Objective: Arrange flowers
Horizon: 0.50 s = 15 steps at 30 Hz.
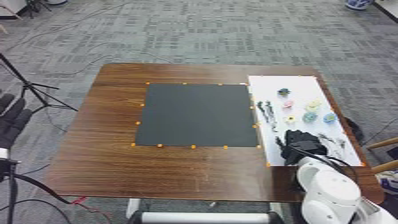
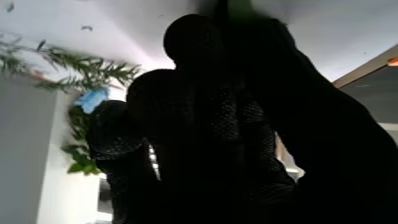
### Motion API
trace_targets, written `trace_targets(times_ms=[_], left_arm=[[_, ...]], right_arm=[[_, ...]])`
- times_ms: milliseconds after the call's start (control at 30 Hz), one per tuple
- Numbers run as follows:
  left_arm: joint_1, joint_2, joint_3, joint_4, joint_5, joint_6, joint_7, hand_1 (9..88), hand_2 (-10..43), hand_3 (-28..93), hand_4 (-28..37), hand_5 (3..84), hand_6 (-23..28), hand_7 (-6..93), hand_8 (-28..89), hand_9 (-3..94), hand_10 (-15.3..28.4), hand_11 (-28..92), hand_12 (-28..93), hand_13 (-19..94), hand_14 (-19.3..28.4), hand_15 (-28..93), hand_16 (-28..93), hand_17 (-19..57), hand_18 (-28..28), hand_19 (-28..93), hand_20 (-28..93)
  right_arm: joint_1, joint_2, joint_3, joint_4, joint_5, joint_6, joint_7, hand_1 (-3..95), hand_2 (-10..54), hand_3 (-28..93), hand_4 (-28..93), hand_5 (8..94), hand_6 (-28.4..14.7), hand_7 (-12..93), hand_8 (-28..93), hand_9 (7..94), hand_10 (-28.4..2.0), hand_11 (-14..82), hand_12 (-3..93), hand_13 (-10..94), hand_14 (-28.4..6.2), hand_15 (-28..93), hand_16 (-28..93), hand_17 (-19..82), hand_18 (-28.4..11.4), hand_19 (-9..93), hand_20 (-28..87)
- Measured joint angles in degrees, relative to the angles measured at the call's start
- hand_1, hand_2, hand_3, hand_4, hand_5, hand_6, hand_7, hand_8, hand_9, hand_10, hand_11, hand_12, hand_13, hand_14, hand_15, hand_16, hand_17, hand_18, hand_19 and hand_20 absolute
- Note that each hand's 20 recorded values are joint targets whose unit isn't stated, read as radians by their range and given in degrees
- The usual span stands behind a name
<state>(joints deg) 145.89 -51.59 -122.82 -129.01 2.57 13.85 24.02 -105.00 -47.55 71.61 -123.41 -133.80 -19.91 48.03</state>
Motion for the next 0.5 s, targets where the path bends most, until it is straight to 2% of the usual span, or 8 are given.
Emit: trace_targets(times_ms=[133,367,500], left_arm=[[0.09,-0.14,-0.11,-0.01,-0.03,-0.06,0.04,23.5,15.8,68,-28.3,35.7,7.9,7.5,-6,30.9,13.7,12,12,21,13.2,22,-3,-2.2,8.6,19,11],[0.11,-0.13,-0.17,0.03,-0.1,-0.08,0.02,23.4,15.8,68,-28.3,35.7,7.9,7.6,-6,30.9,13.6,12,12,21,13.1,22,-3,-2.2,8.6,19,11],[0.02,-0.1,-0.17,0.11,-0.14,-0.08,-0.02,23.3,15.8,68,-28.3,35.7,7.9,7.5,-6,30.9,13.6,12,12,21,13.1,22,-3,-2.2,8.6,19,11]], right_arm=[[-1.06,-0.49,2.63,-0.16,7.95,5.36,0.02,53.6,-9.5,70,-16,77.1,-1.9,37,23,89.5,-9.9,22.6,45.0,78,-10.6,62,39,48,-26.9,93,45],[-5.83,-1.31,6.12,-1.96,29.75,23.6,-0.85,51.5,-9.5,73,-15,75.8,-2.3,40,22,89.0,-10.2,25.8,43.9,79,-10.7,63,38,49,-27.0,93,46],[-6.48,-0.81,3.74,-3.26,30.17,30.33,-2.01,50.8,-9.5,74,-14,75.4,-2.6,42,22,88.9,-10.0,26.9,43.7,79,-10.6,64,38,49,-26.9,93,46]])
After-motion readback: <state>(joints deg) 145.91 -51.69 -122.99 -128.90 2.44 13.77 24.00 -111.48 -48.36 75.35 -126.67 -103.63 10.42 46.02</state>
